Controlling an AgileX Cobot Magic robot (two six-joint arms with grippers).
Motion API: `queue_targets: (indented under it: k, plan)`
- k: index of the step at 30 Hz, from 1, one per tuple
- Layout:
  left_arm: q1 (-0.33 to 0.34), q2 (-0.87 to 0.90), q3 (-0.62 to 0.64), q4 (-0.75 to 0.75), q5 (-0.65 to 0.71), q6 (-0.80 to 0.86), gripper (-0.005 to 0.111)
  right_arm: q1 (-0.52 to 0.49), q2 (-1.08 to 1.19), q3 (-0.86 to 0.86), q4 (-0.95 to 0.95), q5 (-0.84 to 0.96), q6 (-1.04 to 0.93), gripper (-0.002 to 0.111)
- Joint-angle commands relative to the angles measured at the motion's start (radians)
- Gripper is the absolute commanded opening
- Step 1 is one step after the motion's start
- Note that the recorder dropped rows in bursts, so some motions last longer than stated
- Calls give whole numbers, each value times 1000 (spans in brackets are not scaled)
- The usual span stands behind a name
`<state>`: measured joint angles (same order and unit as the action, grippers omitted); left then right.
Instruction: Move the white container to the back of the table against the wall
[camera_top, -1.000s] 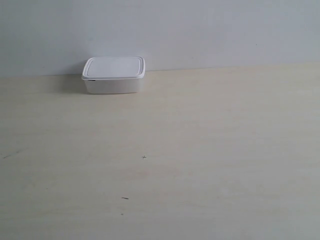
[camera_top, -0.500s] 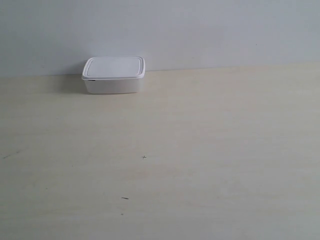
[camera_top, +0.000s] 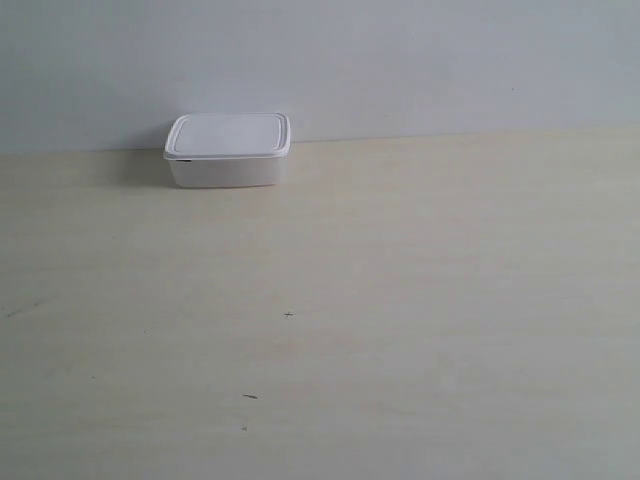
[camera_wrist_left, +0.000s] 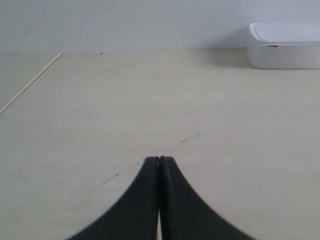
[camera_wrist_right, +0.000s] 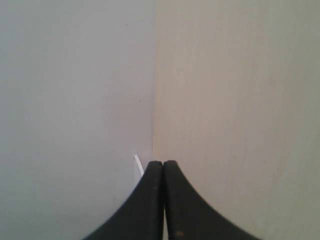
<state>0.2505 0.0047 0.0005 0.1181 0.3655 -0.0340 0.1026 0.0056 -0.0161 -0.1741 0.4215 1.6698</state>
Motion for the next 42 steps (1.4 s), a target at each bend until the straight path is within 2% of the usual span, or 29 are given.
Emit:
queue_targets:
  k: [1, 4, 7, 10, 16, 19, 22, 25, 29, 42]
  plan:
    - [-3, -5, -1, -3, -6, 6, 0, -9, -6, 1, -14, -13, -3, 0]
    - [-3, -5, -1, -3, -6, 6, 0, -9, -6, 1, -15, -13, -3, 0]
    - [-3, -5, -1, -3, -6, 6, 0, -9, -6, 1, -107, -5, -134, 0]
    - [-3, -5, -1, -3, -6, 6, 0, -9, -6, 1, -192, -5, -431, 0]
    - [-3, -5, -1, -3, -6, 6, 0, -9, -6, 1, -117, -15, -1194, 0]
    - [-3, -5, -1, -3, -6, 6, 0, -9, -6, 1, -41, -99, -1446, 0]
    - [-3, -5, -1, -3, -6, 6, 0, -9, -6, 1, 9, -91, -1618, 0]
    - [-3, -5, -1, -3, -6, 6, 0, -9, -6, 1, 19, -69, -1692, 0]
    - [-3, -5, -1, -3, -6, 6, 0, -9, -6, 1, 19, -69, -1696, 0]
    - [-3, -5, -1, -3, -6, 6, 0, -9, -6, 1, 43, -71, -1616, 0]
